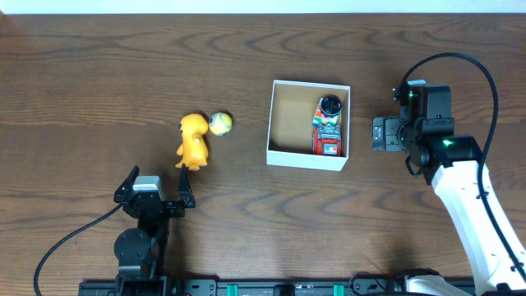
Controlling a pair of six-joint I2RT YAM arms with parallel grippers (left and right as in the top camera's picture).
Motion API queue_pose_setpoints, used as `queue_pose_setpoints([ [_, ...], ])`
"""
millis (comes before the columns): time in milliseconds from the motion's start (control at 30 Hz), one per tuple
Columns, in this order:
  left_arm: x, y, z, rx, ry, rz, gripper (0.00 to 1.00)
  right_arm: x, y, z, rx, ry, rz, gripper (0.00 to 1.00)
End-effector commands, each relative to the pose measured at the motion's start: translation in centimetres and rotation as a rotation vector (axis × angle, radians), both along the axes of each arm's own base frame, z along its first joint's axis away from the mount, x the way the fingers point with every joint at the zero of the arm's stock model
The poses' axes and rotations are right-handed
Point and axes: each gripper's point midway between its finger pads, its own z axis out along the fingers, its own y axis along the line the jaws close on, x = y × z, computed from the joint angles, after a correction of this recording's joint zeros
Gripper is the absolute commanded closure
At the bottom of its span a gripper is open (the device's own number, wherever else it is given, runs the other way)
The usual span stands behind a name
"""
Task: Pack container
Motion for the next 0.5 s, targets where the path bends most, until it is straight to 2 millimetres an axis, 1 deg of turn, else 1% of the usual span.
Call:
queue_pose_setpoints([
  [0, -0.09, 0.32, -1.68, 0.008, 0.055, 0.015, 0.02, -0.07, -0.71, -0.39, -0.020, 0.009, -0.025, 0.01],
  [467, -0.09, 0.32, -1.68, 0.008, 0.055, 0.015, 0.02, -0.07, -0.69, -0.39, -0.019, 0.009, -0.024, 0.01],
])
